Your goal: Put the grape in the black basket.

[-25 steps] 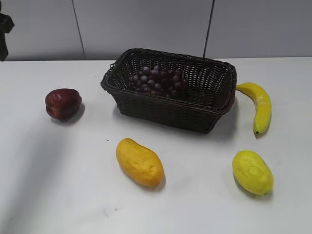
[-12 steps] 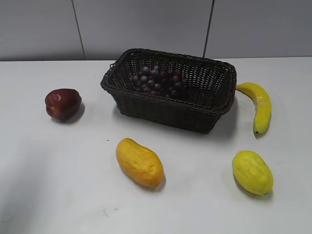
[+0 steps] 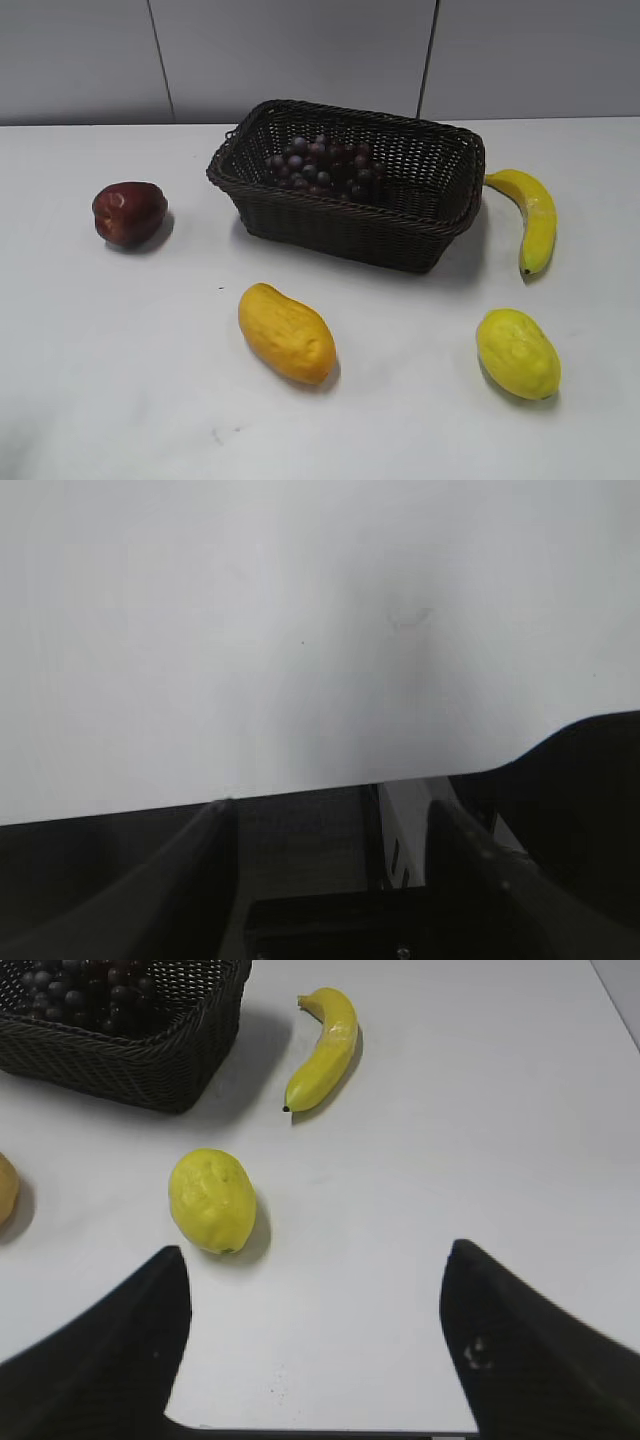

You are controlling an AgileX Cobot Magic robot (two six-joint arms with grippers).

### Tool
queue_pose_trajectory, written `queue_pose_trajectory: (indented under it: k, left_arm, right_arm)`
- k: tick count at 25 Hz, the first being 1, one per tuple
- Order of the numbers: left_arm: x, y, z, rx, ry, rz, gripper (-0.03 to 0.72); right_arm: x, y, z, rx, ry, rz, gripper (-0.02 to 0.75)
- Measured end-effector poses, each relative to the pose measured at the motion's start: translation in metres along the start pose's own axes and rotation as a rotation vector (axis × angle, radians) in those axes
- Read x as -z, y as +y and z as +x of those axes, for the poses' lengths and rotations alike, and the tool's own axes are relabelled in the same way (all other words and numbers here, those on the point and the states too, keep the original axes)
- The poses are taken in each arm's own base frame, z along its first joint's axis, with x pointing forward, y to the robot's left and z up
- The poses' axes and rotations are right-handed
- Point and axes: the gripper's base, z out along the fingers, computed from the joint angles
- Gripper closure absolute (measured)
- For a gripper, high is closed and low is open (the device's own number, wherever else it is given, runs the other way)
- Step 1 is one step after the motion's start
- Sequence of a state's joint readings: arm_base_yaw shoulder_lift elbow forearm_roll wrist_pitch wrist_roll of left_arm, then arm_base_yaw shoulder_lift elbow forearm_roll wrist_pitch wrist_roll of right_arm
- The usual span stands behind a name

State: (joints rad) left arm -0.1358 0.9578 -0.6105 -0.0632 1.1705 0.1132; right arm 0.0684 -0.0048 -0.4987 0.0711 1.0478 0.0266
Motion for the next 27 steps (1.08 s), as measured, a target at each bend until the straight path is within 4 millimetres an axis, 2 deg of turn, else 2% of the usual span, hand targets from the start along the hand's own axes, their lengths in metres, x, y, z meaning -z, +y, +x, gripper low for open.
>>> queue_pose_trajectory:
  k: [5,12,20,24,27]
  left_arm:
    - [0.010,-0.003,0.032,-0.008,-0.167,-0.015,0.135]
    - [0.031,-0.008,0.069,-0.025,-0.507,-0.048,0.136]
    - [0.045,-0.012,0.109,-0.040,-0.785,-0.072,0.137]
    - [0.048,-0.014,0.125,-0.047,-0.893,-0.081,0.143]
    - [0.049,-0.014,0.129,-0.046,-0.922,-0.083,0.149]
  right_arm:
    - [0.000,0.000,0.000,0.000,0.000,0.000,0.148]
    - [0.000,0.000,0.000,0.000,0.000,0.000,0.148]
    - [0.000,0.000,0.000,0.000,0.000,0.000,0.148]
    - [0.000,0.000,0.000,0.000,0.000,0.000,0.148]
    - [0.000,0.000,0.000,0.000,0.000,0.000,0.148]
